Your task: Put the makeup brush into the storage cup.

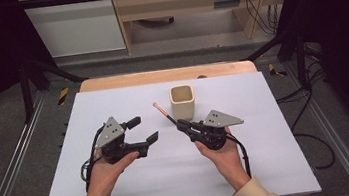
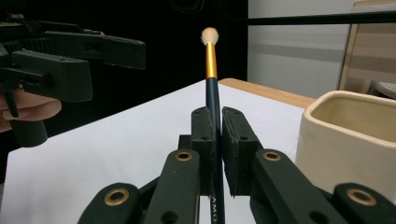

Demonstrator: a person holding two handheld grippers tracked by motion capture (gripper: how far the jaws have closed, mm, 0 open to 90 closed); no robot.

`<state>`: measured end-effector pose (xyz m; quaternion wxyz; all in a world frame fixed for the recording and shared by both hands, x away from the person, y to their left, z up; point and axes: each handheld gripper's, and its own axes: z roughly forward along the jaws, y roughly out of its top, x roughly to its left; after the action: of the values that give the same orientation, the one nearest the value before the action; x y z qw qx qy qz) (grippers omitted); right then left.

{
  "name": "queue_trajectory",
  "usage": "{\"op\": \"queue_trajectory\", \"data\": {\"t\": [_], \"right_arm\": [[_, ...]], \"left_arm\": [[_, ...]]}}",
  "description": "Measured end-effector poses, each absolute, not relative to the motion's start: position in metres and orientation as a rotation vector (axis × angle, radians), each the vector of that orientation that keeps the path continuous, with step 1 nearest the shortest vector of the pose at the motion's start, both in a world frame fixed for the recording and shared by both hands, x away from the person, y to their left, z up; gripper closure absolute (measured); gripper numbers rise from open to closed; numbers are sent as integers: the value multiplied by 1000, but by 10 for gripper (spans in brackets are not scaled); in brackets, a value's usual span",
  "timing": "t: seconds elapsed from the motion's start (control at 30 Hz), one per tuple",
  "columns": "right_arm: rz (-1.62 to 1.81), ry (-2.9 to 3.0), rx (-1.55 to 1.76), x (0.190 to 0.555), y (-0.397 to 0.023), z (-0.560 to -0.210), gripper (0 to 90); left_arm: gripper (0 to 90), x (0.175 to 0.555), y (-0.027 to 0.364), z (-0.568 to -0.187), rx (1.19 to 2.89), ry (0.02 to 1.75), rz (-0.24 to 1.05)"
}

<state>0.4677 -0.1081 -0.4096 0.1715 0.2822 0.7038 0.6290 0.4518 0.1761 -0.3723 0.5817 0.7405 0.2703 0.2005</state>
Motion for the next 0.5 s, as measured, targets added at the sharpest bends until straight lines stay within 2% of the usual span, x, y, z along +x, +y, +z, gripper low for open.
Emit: {"op": "queue_trajectory", "data": {"t": [0.5], "right_arm": [[1792,2016,779,466,-104,-410,837]], "left_arm": [[326,463,170,-381,1747,650,405]]}}
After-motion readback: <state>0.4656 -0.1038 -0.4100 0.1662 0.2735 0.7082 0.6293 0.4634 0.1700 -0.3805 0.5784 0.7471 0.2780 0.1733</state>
